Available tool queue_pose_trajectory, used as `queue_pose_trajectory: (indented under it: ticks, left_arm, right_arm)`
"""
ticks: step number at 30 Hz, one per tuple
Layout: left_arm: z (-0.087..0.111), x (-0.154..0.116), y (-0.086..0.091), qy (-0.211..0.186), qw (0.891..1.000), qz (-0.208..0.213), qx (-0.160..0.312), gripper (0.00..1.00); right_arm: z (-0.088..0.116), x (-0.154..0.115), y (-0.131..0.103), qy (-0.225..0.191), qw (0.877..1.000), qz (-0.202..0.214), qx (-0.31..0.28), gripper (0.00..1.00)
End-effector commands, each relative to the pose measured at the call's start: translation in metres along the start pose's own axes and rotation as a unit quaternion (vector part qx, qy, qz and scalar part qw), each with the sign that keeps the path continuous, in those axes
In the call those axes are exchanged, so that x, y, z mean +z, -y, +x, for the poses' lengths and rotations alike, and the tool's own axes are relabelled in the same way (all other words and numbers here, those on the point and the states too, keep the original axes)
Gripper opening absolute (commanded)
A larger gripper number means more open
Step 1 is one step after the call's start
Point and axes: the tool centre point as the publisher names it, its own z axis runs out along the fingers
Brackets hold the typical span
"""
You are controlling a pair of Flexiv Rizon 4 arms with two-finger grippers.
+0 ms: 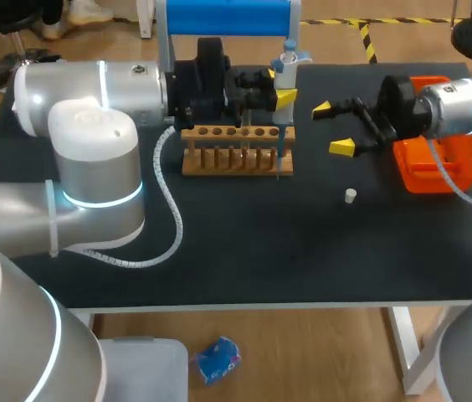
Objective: Invert the test tube, pick up the pipette, mount the tip to pipette, aspirate from beaker and dispense into the tube, eject the tip, return the pipette, and cap with the stopper.
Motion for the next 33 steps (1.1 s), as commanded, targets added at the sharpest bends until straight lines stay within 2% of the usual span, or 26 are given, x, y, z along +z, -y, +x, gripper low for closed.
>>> queue_pose_trajectory:
  ticks: [1,6,14,19,33]
  left_arm:
    - [0.001,0.000,-0.002,0.006,1.000,-0.006,-0.004,0.00]
    - [0.000,0.000,-0.005,0.010,1.000,-0.013,-0.007,0.00]
    - [-0.002,0.003,-0.008,0.012,1.000,-0.017,-0.011,0.00]
    - [-0.002,0.003,-0.008,0.012,1.000,-0.017,-0.011,0.00]
    - [-0.002,0.003,-0.008,0.012,1.000,-0.017,-0.011,0.00]
  right_arm:
    - [-0.001,0.001,-0.001,-0.005,1.000,0.000,0.000,1.00]
    - [0.003,0.018,-0.007,0.002,1.000,0.025,0.000,1.00]
    - [0.011,0.034,-0.019,-0.007,1.000,0.022,-0.011,1.00]
    - [0.014,0.045,-0.029,0.002,1.000,0.021,-0.015,1.00]
    - [0.012,0.069,-0.053,-0.003,0.999,0.030,-0.015,1.00]
